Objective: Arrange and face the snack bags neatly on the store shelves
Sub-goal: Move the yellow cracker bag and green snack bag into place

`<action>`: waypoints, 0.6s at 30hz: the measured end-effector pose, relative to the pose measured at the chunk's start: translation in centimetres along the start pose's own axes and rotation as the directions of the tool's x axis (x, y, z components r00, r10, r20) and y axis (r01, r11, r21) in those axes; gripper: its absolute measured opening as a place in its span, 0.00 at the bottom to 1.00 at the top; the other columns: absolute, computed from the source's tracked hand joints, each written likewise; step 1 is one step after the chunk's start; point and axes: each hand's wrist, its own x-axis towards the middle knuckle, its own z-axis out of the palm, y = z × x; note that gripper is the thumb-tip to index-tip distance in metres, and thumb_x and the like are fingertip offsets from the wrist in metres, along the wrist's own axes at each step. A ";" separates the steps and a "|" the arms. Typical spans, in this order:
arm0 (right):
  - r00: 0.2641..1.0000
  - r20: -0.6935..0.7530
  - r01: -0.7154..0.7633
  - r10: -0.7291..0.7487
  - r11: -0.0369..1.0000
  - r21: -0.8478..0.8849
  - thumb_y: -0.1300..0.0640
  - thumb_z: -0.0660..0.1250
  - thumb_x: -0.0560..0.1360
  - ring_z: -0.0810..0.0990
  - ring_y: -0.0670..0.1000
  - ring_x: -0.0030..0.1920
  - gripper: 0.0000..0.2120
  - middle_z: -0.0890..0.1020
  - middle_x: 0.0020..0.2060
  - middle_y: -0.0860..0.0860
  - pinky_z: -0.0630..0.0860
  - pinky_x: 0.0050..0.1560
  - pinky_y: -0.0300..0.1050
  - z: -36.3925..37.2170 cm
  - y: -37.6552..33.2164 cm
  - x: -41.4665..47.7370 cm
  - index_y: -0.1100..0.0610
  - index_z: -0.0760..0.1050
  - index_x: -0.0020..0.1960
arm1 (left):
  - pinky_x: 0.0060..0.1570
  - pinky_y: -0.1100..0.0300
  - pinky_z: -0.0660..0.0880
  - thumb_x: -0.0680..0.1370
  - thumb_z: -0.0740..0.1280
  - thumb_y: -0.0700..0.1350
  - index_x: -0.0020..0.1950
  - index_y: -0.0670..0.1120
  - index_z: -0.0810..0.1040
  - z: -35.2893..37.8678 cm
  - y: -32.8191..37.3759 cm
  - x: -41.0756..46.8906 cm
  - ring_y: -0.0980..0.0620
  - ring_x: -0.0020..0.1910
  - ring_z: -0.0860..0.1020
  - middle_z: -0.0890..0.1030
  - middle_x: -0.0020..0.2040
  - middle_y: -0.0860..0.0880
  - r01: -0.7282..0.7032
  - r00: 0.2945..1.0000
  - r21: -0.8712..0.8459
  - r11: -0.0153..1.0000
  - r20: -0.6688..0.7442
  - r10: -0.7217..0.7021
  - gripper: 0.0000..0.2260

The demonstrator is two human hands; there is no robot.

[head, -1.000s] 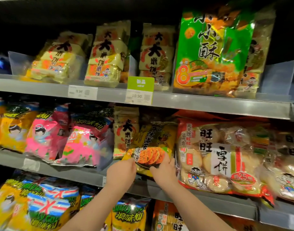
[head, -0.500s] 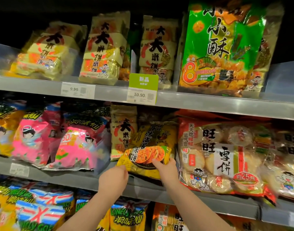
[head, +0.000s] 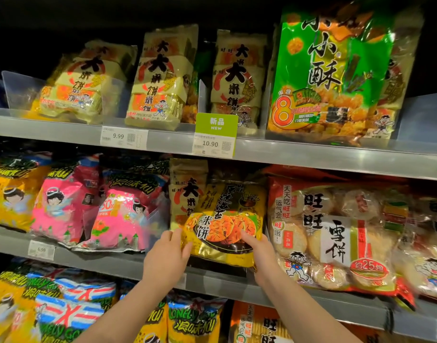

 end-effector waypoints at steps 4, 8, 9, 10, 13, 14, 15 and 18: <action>0.999 0.050 -0.009 0.008 0.999 0.031 0.48 0.71 0.69 0.67 0.57 0.68 0.33 0.71 0.67 0.50 0.63 0.69 0.62 -0.7 -0.4 -0.7 0.52 0.63 0.71 | 0.50 0.51 0.72 0.79 0.53 0.59 0.71 0.46 0.60 -0.9 0.6 0.6 0.42 0.57 0.75 0.74 0.61 0.42 0.155 0.988 -0.126 0.980 0.048 -0.150 0.25; 0.991 0.136 -0.026 0.013 0.995 0.094 0.50 0.70 0.71 0.71 0.56 0.65 0.29 0.76 0.63 0.50 0.65 0.68 0.61 -1.4 0.4 -1.4 0.51 0.66 0.69 | 0.56 0.50 0.69 0.78 0.52 0.62 0.73 0.46 0.56 -1.5 1.1 1.2 0.41 0.60 0.74 0.75 0.62 0.39 0.339 0.935 -0.274 0.900 0.204 -0.290 0.30; 0.988 0.151 -0.016 0.001 0.995 0.096 0.50 0.71 0.70 0.73 0.56 0.64 0.29 0.77 0.61 0.51 0.66 0.67 0.61 -1.4 0.7 -1.7 0.51 0.66 0.69 | 0.58 0.50 0.68 0.77 0.52 0.63 0.73 0.45 0.57 -1.7 1.2 1.3 0.41 0.62 0.73 0.74 0.64 0.39 0.365 0.925 -0.306 0.879 0.228 -0.305 0.30; 0.986 0.165 -0.006 -0.009 0.996 0.092 0.50 0.72 0.68 0.73 0.55 0.64 0.30 0.78 0.60 0.50 0.66 0.67 0.61 -1.6 1.1 -2.0 0.51 0.67 0.68 | 0.60 0.50 0.67 0.77 0.53 0.64 0.73 0.45 0.58 -1.9 1.3 1.4 0.41 0.64 0.72 0.73 0.66 0.39 0.380 0.918 -0.327 0.865 0.250 -0.308 0.31; 0.974 0.223 0.013 -0.031 0.997 0.081 0.49 0.74 0.65 0.74 0.53 0.63 0.30 0.78 0.60 0.49 0.66 0.68 0.60 -2.1 2.0 -3.2 0.49 0.69 0.65 | 0.64 0.49 0.64 0.72 0.57 0.69 0.73 0.45 0.61 -2.3 1.6 1.2 0.42 0.68 0.68 0.69 0.70 0.42 0.408 0.902 -0.372 0.834 0.306 -0.305 0.37; 0.970 0.239 0.021 -0.039 0.997 0.079 0.47 0.75 0.63 0.73 0.52 0.64 0.34 0.78 0.61 0.49 0.65 0.69 0.60 -2.4 2.4 -3.4 0.49 0.68 0.67 | 0.64 0.49 0.64 0.68 0.58 0.71 0.71 0.46 0.64 -2.5 1.7 1.0 0.42 0.67 0.69 0.70 0.69 0.43 0.414 0.902 -0.419 0.808 0.313 -0.299 0.40; 0.968 0.243 0.041 -0.057 0.997 0.073 0.46 0.75 0.61 0.72 0.52 0.65 0.38 0.77 0.62 0.48 0.64 0.69 0.59 -2.6 2.5 -3.6 0.49 0.66 0.69 | 0.63 0.49 0.65 0.66 0.59 0.72 0.69 0.48 0.68 -2.7 1.8 0.9 0.43 0.65 0.70 0.73 0.67 0.44 0.416 0.903 -0.475 0.775 0.314 -0.293 0.40; 0.958 0.274 0.061 -0.080 0.995 0.079 0.48 0.75 0.63 0.70 0.50 0.66 0.39 0.75 0.64 0.47 0.61 0.70 0.54 -2.8 2.2 -3.9 0.49 0.64 0.70 | 0.55 0.52 0.68 0.60 0.60 0.73 0.58 0.53 0.73 -3.4 2.0 0.6 0.47 0.57 0.74 0.77 0.57 0.49 0.385 0.922 -0.589 0.710 0.288 -0.260 0.34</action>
